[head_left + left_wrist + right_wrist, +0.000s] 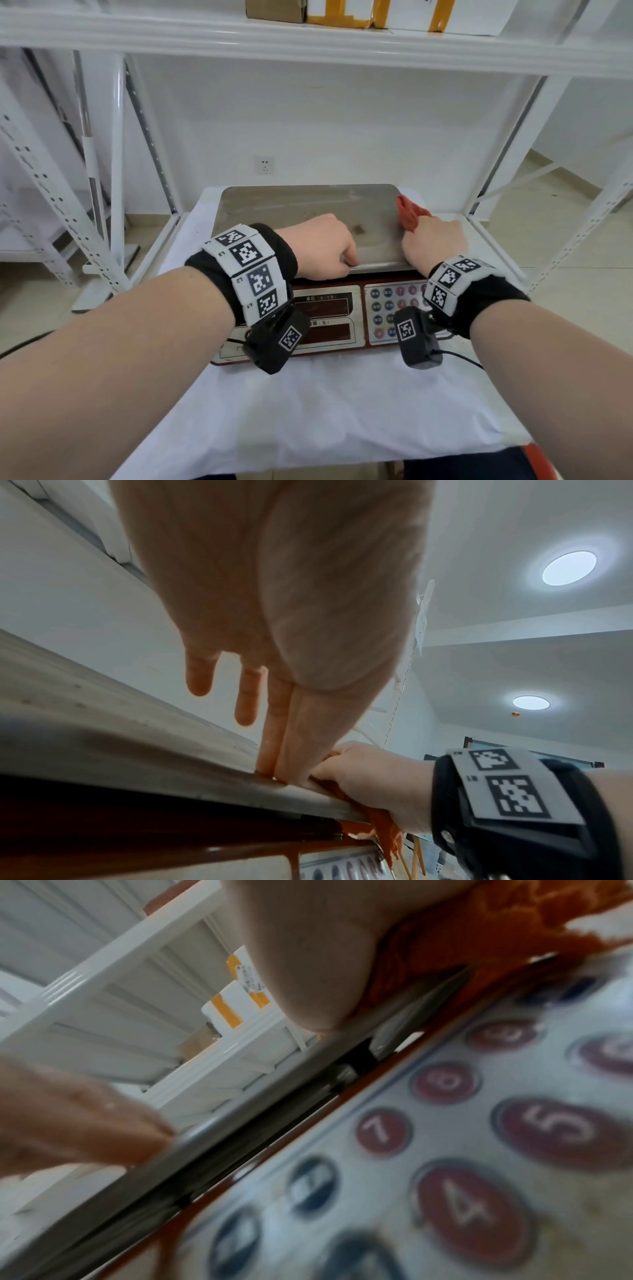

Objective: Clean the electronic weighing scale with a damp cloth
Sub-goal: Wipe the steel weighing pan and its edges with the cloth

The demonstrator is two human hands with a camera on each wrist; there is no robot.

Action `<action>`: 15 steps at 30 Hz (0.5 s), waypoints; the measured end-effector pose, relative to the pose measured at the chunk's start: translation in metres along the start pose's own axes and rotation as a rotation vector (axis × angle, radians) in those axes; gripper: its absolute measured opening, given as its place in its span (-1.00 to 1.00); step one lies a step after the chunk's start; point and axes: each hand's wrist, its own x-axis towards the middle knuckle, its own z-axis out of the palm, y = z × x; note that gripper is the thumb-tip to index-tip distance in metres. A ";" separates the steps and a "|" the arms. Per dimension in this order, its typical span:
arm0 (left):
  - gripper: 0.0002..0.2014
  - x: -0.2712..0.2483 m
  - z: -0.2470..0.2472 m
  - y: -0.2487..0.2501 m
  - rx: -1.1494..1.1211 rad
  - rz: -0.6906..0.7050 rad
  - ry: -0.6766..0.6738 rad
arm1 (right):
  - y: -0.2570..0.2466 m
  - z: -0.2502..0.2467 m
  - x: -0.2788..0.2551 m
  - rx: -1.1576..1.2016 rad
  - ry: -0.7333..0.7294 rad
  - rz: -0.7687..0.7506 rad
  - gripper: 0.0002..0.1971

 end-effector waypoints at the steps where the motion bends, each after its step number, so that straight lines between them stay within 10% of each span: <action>1: -0.71 0.001 0.000 0.001 -0.006 -0.002 0.004 | -0.006 0.003 -0.001 0.011 -0.008 -0.008 -0.40; 7: -0.72 0.003 -0.004 0.003 -0.016 -0.025 -0.032 | -0.024 0.010 -0.008 -0.038 -0.059 -0.240 -0.34; 15: -0.69 -0.004 -0.004 0.004 -0.055 -0.071 -0.078 | -0.004 -0.022 -0.014 -0.071 -0.109 0.003 -0.38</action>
